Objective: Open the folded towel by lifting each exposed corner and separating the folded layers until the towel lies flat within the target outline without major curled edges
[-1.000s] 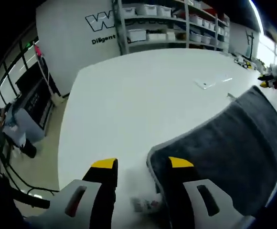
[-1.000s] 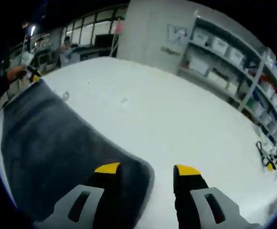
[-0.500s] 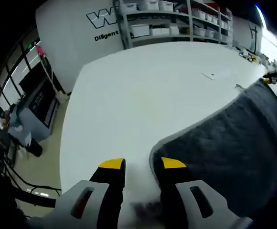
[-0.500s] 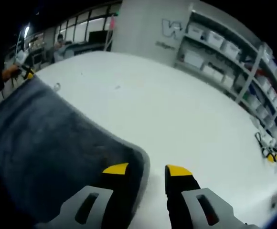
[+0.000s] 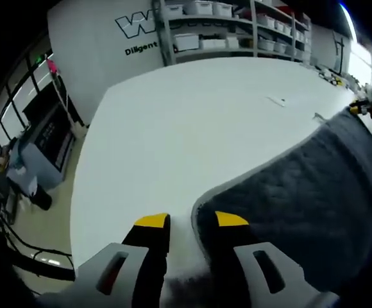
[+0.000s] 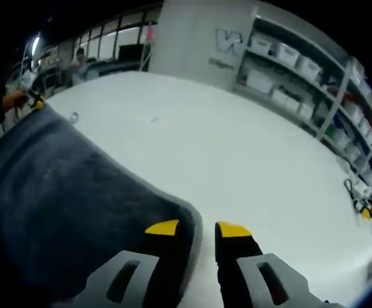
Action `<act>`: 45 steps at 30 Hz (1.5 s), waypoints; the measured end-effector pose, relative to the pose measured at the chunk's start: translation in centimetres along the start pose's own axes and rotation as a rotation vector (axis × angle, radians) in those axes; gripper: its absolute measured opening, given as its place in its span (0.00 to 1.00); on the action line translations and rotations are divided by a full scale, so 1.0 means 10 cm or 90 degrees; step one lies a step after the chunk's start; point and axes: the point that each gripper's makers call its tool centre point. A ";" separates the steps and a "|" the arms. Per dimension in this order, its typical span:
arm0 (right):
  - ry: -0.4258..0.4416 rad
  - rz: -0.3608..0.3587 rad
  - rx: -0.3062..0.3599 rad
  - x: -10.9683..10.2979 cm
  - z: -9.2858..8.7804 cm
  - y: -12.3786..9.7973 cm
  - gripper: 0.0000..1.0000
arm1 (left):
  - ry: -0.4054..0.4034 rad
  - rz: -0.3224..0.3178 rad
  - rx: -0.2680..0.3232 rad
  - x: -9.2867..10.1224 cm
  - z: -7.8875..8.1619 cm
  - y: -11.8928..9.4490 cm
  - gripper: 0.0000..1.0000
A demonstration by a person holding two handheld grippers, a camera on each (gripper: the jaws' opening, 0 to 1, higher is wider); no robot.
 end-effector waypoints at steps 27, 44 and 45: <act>-0.081 -0.039 -0.037 0.35 0.00 0.35 0.00 | -0.008 -0.003 0.035 0.00 0.00 0.06 0.02; -0.070 -0.068 -0.047 0.53 0.10 0.55 0.00 | 0.037 0.011 0.046 0.03 0.11 0.17 0.02; -0.068 -0.069 -0.048 0.54 0.10 0.55 0.00 | 0.038 0.011 0.046 0.00 0.13 0.18 0.02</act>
Point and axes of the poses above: the point that each gripper's makers call its tool centre point, and the gripper's own axes: y roughly forward along the fingers, x roughly to its right, z roughly out of its top, and after that the axes turned 15 degrees about -y, right-handed
